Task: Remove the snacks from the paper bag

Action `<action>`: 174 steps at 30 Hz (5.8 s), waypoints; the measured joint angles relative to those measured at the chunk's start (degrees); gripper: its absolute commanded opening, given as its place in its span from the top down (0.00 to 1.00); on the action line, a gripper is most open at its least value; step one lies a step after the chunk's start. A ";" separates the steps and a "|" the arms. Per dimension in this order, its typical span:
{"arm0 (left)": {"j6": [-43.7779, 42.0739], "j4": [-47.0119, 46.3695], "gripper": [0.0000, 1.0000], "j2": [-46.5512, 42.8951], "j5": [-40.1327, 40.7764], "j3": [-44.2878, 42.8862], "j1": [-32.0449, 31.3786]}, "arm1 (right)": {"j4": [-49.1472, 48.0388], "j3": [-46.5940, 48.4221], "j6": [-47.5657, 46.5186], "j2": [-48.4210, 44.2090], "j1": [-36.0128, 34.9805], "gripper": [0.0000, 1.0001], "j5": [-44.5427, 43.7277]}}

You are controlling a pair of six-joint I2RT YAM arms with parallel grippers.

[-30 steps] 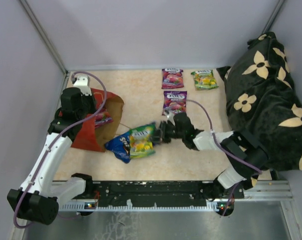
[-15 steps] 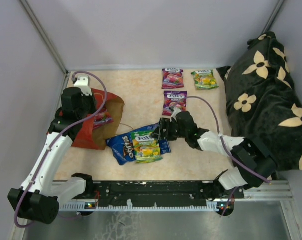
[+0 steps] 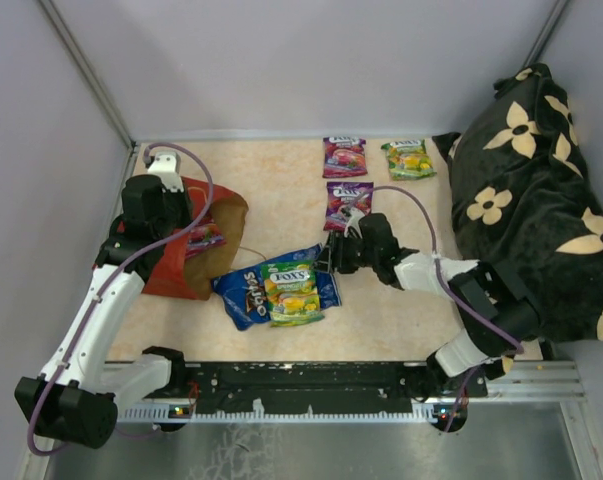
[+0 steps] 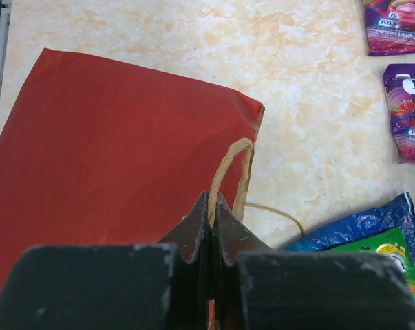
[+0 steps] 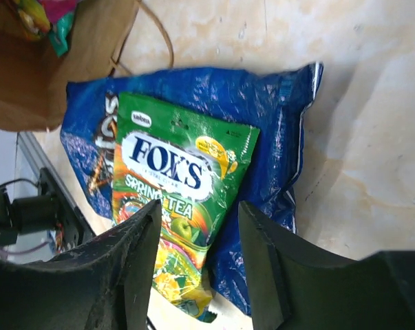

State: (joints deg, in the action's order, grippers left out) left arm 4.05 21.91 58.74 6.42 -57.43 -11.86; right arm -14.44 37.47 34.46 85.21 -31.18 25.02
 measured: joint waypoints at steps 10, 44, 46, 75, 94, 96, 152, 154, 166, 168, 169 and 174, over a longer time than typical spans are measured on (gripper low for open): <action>0.00 0.02 0.98 0.00 -0.85 0.00 0.00 | -11.72 -0.68 4.70 12.90 0.57 0.54 7.98; 0.02 0.02 0.98 0.00 -2.60 0.00 0.00 | 6.27 11.23 -5.99 -5.01 19.61 1.00 20.41; 0.02 0.02 0.98 0.00 -2.86 -0.02 0.00 | 11.08 12.94 -8.87 -7.72 23.93 1.00 19.80; 0.04 0.22 0.98 0.15 -5.07 -0.33 0.00 | 28.94 27.58 -11.72 6.75 37.42 0.18 -16.57; 0.04 0.57 0.98 1.55 -4.70 -0.74 0.00 | 29.83 21.20 -13.42 14.03 27.06 0.11 -33.73; 0.04 0.57 0.98 1.64 -4.52 -0.74 0.00 | 29.57 24.94 -14.64 17.29 27.08 0.10 -32.87; 0.04 0.83 0.98 3.19 -4.07 -0.74 0.00 | 13.55 6.14 -14.16 2.01 5.68 0.28 2.54; 0.04 0.83 0.98 3.06 -4.07 -0.74 0.00 | 12.13 6.14 -14.16 2.71 5.62 0.29 3.19; 0.02 0.85 0.98 2.75 -4.07 -0.74 0.02 | 17.73 12.85 -15.30 6.69 -9.66 0.29 -12.72; 0.02 0.85 0.98 2.75 -4.04 -0.74 0.00 | 18.73 15.78 -14.97 6.25 -16.22 0.45 -20.09; 0.02 0.85 0.98 2.75 -4.04 -0.74 0.02 | 19.04 17.51 -14.84 6.01 -20.22 0.54 -25.00; 0.04 0.90 0.98 2.75 -4.00 -0.74 0.02 | 20.00 26.77 -14.69 8.09 -34.16 0.56 -39.19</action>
State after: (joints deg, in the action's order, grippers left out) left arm 4.10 22.81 61.49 2.42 -58.17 -11.84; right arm 5.56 64.25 19.77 93.30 -65.34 -14.17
